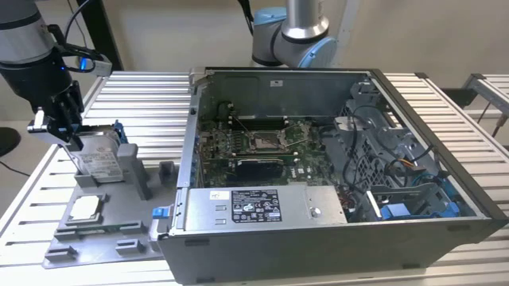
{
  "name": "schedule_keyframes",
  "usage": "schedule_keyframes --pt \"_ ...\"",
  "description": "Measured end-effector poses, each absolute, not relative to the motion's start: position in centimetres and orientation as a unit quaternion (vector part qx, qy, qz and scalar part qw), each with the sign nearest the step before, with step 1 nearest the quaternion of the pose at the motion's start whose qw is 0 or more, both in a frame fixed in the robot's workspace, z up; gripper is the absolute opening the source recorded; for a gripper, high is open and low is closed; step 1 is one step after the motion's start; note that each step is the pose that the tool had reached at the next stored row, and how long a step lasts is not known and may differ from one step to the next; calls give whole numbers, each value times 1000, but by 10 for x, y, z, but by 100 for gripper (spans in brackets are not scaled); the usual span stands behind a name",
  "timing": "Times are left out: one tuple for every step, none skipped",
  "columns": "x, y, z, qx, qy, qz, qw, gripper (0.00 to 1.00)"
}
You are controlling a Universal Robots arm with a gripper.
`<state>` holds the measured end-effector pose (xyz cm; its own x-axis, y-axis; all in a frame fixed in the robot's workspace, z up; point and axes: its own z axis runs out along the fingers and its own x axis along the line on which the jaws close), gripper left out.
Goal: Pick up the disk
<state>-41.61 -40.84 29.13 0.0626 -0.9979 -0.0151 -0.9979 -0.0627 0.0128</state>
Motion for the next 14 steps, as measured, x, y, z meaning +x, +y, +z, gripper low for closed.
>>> schedule_keyframes --pt "-416 -408 291 -729 685 10 0 0" --pt "-416 -408 291 -729 685 10 0 0" --pt "-416 -408 291 -729 685 10 0 0" --pt "-416 -408 291 -729 685 10 1 0" --pt "-416 -408 291 -729 685 10 1 0" --pt "-416 -408 291 -729 685 10 1 0" --pt "-416 -408 291 -729 685 10 1 0" --pt "-416 -409 291 -729 685 10 1 0" --pt "-416 -409 291 -729 685 10 1 0" --pt "-416 -410 291 -729 685 10 1 0" --pt "-416 -410 291 -729 685 10 1 0" --pt "-416 -410 291 -729 685 10 1 0" --pt "-416 -410 291 -729 685 10 1 0" --pt "-416 -410 291 -729 685 10 1 0"
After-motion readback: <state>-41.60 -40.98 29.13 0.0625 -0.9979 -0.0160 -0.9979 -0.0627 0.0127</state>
